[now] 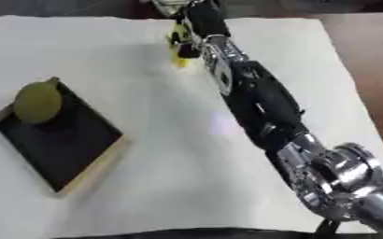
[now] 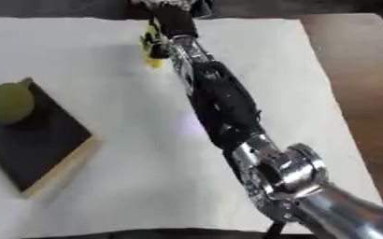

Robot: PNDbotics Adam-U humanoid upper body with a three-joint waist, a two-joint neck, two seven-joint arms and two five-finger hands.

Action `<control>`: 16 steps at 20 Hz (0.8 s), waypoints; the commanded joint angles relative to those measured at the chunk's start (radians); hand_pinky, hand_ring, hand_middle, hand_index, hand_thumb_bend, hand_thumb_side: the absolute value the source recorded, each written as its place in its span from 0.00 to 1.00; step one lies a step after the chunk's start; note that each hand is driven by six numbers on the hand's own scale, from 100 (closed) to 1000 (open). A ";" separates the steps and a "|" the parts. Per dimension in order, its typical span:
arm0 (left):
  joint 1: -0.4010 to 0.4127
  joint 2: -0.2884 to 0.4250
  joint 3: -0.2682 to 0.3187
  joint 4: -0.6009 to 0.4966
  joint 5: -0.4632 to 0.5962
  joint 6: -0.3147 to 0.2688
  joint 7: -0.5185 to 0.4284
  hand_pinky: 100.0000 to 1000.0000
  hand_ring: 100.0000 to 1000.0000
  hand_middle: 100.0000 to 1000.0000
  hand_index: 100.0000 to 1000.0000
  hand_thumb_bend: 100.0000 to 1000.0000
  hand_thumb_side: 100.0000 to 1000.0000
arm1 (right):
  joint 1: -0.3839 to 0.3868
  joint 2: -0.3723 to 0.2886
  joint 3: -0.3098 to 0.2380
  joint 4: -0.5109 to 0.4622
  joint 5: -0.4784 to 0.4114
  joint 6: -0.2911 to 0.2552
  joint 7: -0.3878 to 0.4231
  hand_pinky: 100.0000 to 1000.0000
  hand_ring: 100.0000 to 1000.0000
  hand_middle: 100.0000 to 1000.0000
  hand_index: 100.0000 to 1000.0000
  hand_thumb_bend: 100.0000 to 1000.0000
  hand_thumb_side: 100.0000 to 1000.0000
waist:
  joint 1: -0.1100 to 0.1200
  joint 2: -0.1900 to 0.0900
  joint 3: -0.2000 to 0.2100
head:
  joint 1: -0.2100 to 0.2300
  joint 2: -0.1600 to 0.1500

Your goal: Pick up objects on the table and place them in the box.

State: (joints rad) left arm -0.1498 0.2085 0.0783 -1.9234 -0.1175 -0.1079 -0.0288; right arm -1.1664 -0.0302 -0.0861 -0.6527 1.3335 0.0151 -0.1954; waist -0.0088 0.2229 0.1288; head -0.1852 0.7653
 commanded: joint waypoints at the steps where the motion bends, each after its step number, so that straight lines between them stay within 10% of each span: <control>1: -0.005 0.009 0.011 -0.010 -0.001 -0.001 0.000 0.47 0.88 0.65 0.78 0.00 0.66 | -0.037 -0.023 0.019 -0.019 -0.038 -0.027 -0.051 0.16 0.30 0.17 0.27 0.00 0.04 | 0.003 -0.017 -0.003 | 0.003 0.005; 16: -0.005 0.011 0.014 -0.012 0.000 -0.001 0.004 0.47 0.88 0.65 0.78 0.00 0.66 | -0.036 0.006 0.146 -0.091 -0.170 -0.188 0.004 0.15 0.30 0.16 0.27 0.00 0.04 | 0.002 -0.020 -0.012 | 0.006 0.005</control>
State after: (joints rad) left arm -0.1493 0.2085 0.0830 -1.9233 -0.1175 -0.1075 -0.0279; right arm -1.1790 -0.0235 0.0451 -0.7080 1.1823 -0.1529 -0.2014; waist -0.0113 0.2224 0.1174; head -0.1806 0.7653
